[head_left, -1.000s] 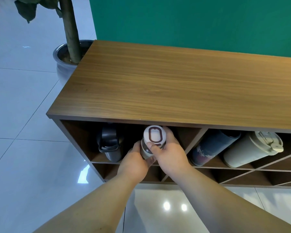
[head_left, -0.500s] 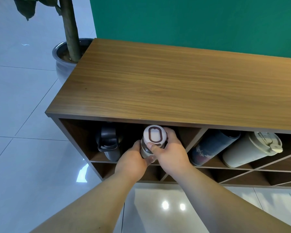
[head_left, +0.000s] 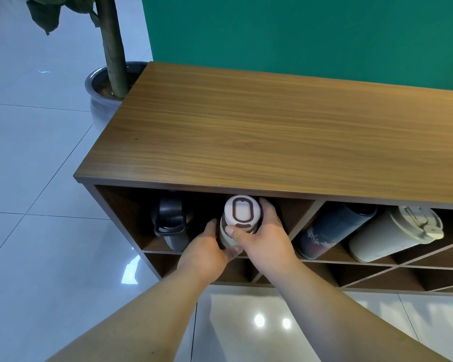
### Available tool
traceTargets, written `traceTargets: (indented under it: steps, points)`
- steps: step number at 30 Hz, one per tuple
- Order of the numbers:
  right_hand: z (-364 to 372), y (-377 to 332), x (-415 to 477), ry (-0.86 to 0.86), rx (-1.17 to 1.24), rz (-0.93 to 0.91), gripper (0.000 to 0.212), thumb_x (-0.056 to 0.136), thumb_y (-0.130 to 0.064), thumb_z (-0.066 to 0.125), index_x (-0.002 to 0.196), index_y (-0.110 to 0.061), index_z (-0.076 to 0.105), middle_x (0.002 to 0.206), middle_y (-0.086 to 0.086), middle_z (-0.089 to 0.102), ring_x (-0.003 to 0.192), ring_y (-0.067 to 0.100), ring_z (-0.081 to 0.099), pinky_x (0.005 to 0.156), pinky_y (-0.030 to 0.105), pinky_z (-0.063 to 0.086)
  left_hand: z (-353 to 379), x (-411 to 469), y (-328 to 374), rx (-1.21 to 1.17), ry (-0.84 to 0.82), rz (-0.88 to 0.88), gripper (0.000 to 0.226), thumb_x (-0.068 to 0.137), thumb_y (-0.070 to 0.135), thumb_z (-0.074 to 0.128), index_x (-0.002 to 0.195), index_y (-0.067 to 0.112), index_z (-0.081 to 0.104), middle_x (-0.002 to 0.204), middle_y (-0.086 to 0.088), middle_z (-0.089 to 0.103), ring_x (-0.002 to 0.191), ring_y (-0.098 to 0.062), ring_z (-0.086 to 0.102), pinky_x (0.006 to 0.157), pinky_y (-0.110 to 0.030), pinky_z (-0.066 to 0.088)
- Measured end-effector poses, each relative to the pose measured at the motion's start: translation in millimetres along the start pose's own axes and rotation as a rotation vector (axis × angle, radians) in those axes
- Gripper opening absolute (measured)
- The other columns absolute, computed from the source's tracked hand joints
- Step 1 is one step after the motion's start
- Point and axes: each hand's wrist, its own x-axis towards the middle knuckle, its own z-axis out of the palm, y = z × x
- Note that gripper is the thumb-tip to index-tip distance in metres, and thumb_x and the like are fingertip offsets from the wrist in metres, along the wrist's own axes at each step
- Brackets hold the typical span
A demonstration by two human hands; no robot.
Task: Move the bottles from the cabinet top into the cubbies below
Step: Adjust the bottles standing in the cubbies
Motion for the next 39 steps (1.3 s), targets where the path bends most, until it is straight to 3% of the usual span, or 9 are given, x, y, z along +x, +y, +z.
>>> traceTargets:
  steps: [4,6,10,13,16,22,33,36,39]
  points:
    - [-10,-8,-14,0.018,-0.074,-0.042,0.103,0.077,-0.037,0.086,0.16,-0.022,0.027,0.157,0.001,0.039,0.146,0.021,0.04,0.104,0.022,0.031,-9,-3,-11,0.034,-0.108,-0.058,0.078,0.083,0.056,0.073,0.149,0.027,0.042,0.14,0.001,0.062,0.123,-0.019,0.06,0.093,-0.03,0.051]
    - [-15,-12,-28,0.025,-0.111,-0.084,0.094,0.08,-0.034,0.083,0.158,-0.025,0.03,0.149,-0.01,0.039,0.146,0.014,0.037,0.106,0.019,0.026,-17,-8,-19,0.049,-0.16,-0.114,0.087,0.076,0.063,0.073,0.15,0.025,0.046,0.142,0.0,0.06,0.123,-0.019,0.06,0.098,-0.03,0.05]
    - [-12,-19,-60,0.005,-0.214,-0.222,0.069,0.09,-0.032,0.072,0.151,-0.029,0.039,0.134,-0.024,0.032,0.138,0.002,0.031,0.112,0.019,0.025,-42,-24,-37,0.242,-0.228,-0.136,0.071,0.082,0.063,0.067,0.142,0.027,0.053,0.128,0.002,0.059,0.105,-0.015,0.058,0.083,-0.026,0.045]
    - [4,-32,-72,-0.102,-0.217,-0.275,0.057,0.095,-0.036,0.065,0.148,-0.034,0.043,0.134,-0.027,0.036,0.129,-0.008,0.031,0.115,0.022,0.031,-59,-30,-59,0.233,-0.151,-0.168,0.066,0.078,0.067,0.066,0.133,0.03,0.061,0.122,0.003,0.066,0.102,-0.015,0.063,0.082,-0.028,0.051]
    - [24,-51,-70,-0.198,-0.145,-0.22,0.07,0.096,-0.039,0.064,0.158,-0.035,0.03,0.156,-0.02,0.034,0.146,0.001,0.032,0.12,0.029,0.032,-68,-33,-76,0.13,-0.034,-0.175,0.06,0.086,0.056,0.067,0.137,0.026,0.055,0.122,0.001,0.068,0.104,-0.017,0.067,0.082,-0.029,0.053]
    - [62,-75,-38,-0.22,-0.104,-0.133,0.106,0.086,-0.039,0.078,0.165,-0.026,0.008,0.172,-0.005,0.02,0.157,0.016,0.021,0.121,0.03,0.024,-64,-23,-83,-0.057,0.205,-0.095,0.105,0.08,0.061,0.071,0.16,0.024,0.014,0.157,-0.007,0.042,0.128,-0.028,0.058,0.099,-0.044,0.054]
    - [88,-57,-8,-0.269,-0.109,-0.135,0.112,0.081,-0.037,0.084,0.164,-0.037,0.01,0.167,-0.008,0.03,0.149,0.016,0.037,0.113,0.027,0.036,-59,-2,-91,-0.06,0.265,0.004,0.067,0.083,0.058,0.068,0.139,0.036,0.04,0.124,0.004,0.068,0.104,-0.022,0.069,0.085,-0.047,0.061]
    - [91,-56,-7,-0.237,-0.077,-0.154,0.105,0.081,-0.039,0.084,0.163,-0.039,0.018,0.163,-0.01,0.035,0.145,0.014,0.042,0.107,0.022,0.037,-55,-1,-93,-0.06,0.292,0.0,0.071,0.084,0.059,0.068,0.143,0.036,0.037,0.127,0.004,0.068,0.105,-0.022,0.069,0.085,-0.046,0.061]
    - [93,-56,-5,-0.207,-0.097,-0.169,0.098,0.084,-0.04,0.081,0.162,-0.039,0.021,0.162,-0.008,0.037,0.145,0.018,0.043,0.112,0.03,0.041,-53,1,-97,-0.073,0.305,-0.013,0.077,0.08,0.062,0.071,0.144,0.038,0.036,0.133,0.006,0.067,0.11,-0.02,0.069,0.086,-0.047,0.061]
